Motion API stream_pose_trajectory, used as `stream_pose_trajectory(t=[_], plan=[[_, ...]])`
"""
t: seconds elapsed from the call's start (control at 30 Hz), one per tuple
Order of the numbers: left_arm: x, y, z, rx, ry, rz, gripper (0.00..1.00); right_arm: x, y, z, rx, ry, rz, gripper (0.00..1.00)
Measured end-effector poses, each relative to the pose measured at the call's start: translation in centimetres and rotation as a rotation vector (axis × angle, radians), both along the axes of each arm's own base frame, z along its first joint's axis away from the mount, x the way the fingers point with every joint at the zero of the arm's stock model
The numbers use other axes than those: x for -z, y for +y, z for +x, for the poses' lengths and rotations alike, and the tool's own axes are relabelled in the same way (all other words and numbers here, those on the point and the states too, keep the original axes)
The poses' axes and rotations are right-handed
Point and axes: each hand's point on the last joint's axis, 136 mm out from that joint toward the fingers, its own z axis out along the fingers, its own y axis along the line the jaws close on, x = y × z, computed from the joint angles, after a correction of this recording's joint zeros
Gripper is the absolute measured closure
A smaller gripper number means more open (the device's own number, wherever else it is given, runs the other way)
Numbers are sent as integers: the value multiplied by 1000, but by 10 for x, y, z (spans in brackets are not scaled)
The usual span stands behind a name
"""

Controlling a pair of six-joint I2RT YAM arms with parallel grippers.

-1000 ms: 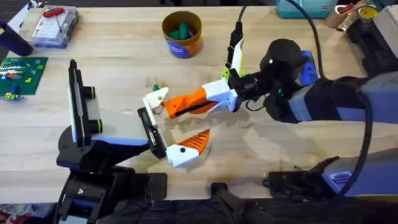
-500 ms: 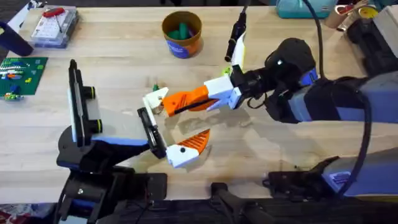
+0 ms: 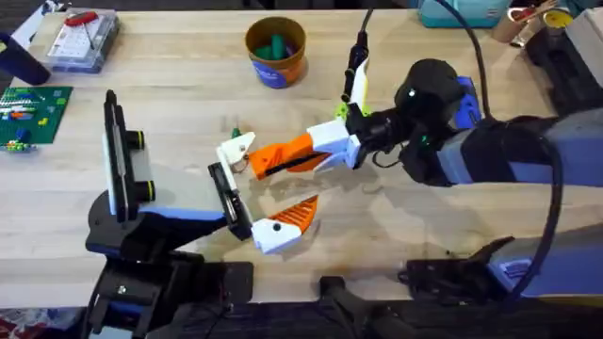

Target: Pick up the gripper from the table and insert it into the empty holder that is missing its gripper. Then pick up a screw, insert it into the mounting hole, and use the screwdriver to tighten it. Finally, clean up the table by picking up the vegetable and placing it into the bucket.

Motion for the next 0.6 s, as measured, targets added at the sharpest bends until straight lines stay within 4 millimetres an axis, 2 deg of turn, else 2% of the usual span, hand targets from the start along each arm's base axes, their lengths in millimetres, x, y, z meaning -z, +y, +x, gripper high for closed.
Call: stream_pose_trajectory(t=[0.23, 0.6], plan=[[0, 0, 0, -1, 2, 0, 10, -9, 0, 1, 6, -88, 43, 985], [1, 1, 1, -7, 3, 1, 10, -4, 1, 3, 17, -53, 23, 987]])
